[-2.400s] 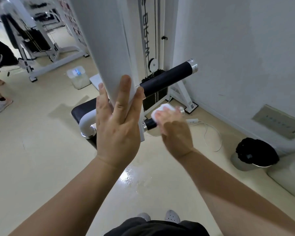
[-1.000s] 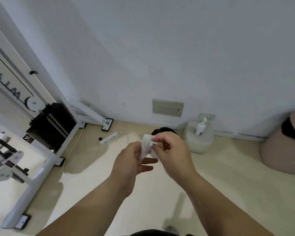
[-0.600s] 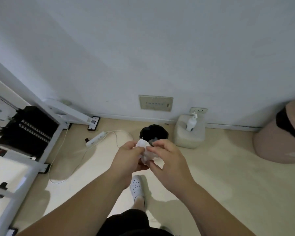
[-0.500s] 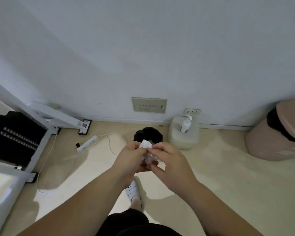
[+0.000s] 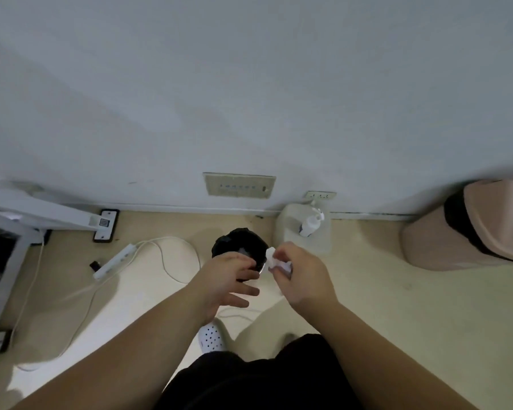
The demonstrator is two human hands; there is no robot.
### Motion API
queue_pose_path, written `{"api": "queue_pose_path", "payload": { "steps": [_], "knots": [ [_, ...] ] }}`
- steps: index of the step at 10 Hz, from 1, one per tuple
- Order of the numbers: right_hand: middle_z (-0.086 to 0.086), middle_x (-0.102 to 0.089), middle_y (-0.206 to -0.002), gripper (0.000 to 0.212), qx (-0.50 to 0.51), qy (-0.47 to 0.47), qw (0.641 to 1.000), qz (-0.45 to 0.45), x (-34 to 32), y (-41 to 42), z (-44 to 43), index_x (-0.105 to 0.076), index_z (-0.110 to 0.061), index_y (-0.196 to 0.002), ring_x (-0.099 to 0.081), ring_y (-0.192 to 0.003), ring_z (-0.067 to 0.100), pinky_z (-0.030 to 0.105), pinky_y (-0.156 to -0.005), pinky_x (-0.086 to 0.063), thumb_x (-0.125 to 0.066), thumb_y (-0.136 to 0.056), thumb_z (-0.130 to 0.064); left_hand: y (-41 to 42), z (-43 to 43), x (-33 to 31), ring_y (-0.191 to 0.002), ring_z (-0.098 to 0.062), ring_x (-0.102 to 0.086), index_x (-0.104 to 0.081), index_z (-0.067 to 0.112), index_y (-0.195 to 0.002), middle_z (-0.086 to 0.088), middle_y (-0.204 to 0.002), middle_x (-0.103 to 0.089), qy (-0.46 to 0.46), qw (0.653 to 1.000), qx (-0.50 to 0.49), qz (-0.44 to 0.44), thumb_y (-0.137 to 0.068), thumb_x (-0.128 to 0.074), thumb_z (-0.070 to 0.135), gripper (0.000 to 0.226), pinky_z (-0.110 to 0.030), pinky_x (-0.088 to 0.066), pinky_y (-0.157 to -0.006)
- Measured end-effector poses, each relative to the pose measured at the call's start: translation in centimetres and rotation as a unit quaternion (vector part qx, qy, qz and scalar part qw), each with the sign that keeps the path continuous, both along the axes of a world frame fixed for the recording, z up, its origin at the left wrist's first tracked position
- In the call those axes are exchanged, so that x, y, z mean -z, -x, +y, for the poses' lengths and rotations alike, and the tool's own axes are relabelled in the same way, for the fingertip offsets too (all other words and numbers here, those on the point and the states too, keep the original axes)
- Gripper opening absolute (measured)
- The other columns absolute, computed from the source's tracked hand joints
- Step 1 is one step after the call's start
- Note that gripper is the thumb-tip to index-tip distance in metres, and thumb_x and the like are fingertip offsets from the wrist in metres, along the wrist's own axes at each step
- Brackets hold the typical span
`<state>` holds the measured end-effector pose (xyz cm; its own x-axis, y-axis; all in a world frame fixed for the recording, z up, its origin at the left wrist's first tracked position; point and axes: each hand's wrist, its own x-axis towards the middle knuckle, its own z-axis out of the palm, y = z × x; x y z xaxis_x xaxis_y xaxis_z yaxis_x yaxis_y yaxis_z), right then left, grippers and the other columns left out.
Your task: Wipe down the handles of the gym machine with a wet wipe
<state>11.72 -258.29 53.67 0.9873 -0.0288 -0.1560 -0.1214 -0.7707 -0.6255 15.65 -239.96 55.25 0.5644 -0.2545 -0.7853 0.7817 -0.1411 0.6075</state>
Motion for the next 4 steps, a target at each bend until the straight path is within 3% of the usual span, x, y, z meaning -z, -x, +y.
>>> {"api": "queue_pose_path", "payload": {
  "steps": [1,2,4],
  "knots": [
    [-0.007,-0.06,-0.097,0.007,0.007,0.008,0.999,0.041,2.4,-4.5,-0.5,-0.062,-0.021,-0.102,-0.06,-0.088,0.017,0.026,-0.071,-0.041,-0.063,-0.097,-0.016,-2.4,1.5,1.4,-0.087,-0.036,-0.074,-0.065,0.01,-0.111,-0.015,-0.107,-0.076,-0.052,0.996,-0.07,-0.011,-0.102,-0.056,0.02,0.017,-0.04,-0.054,-0.069],
    [-0.002,-0.061,-0.11,0.018,-0.005,-0.01,0.998,0.069,5.5,-9.2,-0.7,-0.064,-0.018,-0.11,-0.06,-0.096,0.021,0.027,-0.077,-0.041,-0.058,-0.097,-0.007,-3.8,2.8,3.1,-0.094,-0.039,-0.075,-0.066,0.011,-0.11,-0.013,-0.106,-0.076,-0.088,0.986,-0.137,-0.018,-0.103,-0.056,0.022,0.017,-0.04,-0.054,-0.07],
    [0.002,-0.048,-0.151,0.052,-0.114,-0.019,0.968,0.224,11.3,-15.1,-1.0,-0.054,-0.027,-0.141,-0.051,-0.132,0.024,0.028,-0.105,-0.041,-0.044,-0.098,0.0,-4.9,3.5,5.1,-0.095,-0.036,-0.074,-0.067,0.011,-0.11,-0.011,-0.108,-0.075,-0.133,0.964,-0.228,0.018,-0.103,-0.054,0.022,0.018,-0.038,-0.055,-0.069]
  ]
}}
